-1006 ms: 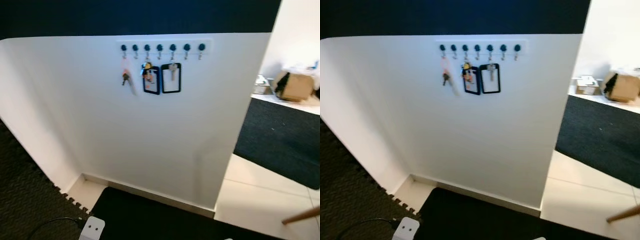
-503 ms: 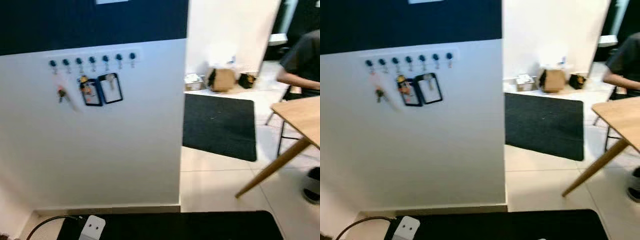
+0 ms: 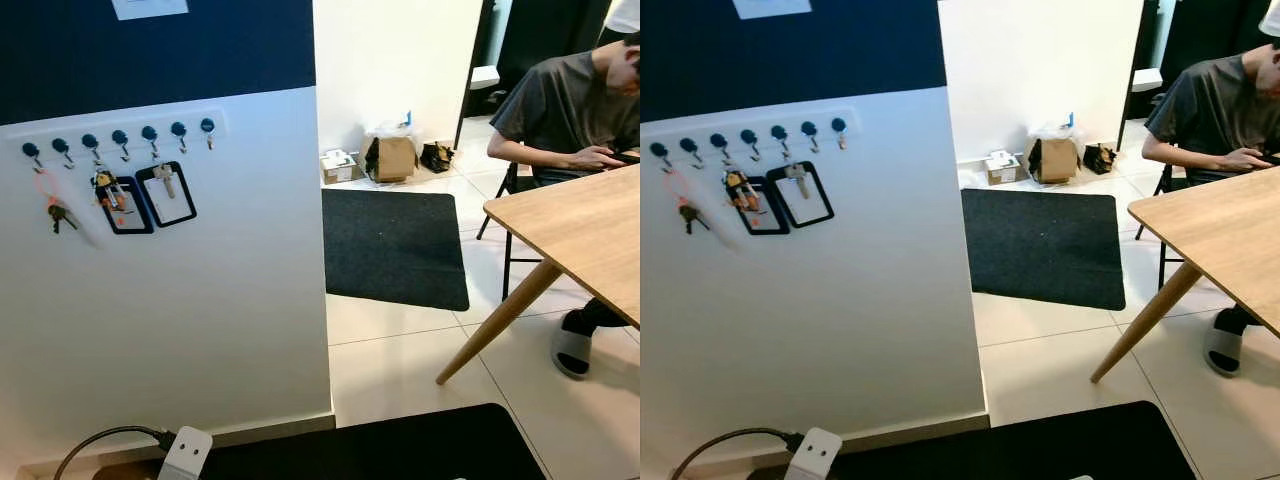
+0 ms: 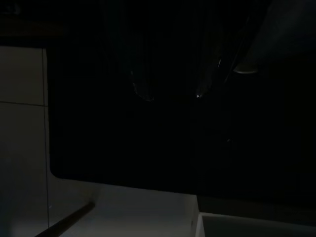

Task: Hang keys on a hook

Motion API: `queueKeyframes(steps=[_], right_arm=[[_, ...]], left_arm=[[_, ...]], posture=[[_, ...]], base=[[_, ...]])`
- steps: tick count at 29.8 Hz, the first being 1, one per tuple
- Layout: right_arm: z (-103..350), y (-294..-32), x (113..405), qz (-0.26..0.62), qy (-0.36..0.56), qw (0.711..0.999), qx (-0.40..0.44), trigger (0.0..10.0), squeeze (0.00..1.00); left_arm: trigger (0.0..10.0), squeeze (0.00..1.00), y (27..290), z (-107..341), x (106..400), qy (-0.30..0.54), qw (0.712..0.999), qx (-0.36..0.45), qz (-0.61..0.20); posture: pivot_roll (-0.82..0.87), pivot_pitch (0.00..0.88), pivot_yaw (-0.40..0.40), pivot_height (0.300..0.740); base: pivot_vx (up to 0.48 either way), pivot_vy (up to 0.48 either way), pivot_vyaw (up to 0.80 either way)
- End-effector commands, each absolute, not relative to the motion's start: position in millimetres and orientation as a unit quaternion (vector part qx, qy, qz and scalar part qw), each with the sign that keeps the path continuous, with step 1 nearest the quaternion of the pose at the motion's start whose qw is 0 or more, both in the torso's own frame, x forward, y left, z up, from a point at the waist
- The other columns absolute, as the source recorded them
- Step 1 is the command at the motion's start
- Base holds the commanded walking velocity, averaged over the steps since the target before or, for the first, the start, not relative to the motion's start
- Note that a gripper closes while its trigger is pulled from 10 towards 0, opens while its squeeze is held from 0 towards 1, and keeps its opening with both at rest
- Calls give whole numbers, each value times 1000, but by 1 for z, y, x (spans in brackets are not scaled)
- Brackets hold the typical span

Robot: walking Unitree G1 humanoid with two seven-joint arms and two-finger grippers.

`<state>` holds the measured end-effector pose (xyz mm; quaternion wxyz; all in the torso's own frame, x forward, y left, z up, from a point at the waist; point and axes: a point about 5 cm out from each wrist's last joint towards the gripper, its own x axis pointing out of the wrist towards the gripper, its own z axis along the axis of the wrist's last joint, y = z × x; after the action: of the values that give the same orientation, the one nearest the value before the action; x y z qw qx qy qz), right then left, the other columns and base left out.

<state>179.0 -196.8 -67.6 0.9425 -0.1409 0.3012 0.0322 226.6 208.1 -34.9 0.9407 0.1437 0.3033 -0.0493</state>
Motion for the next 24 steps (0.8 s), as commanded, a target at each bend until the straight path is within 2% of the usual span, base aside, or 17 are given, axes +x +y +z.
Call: queueKeyframes(steps=[1,24], right_arm=[[-71,-196,174,31,315,939,-134,10000,0],[-72,-194,174,31,315,939,-132,10000,0]], left_arm=[[10000,0,208,-42,219,320,935,142,-51],[10000,0,207,-41,219,318,936,143,-50]], posture=[[45,97,112,740],[50,99,115,740]], base=[[0,0,-781],[0,0,-775]])
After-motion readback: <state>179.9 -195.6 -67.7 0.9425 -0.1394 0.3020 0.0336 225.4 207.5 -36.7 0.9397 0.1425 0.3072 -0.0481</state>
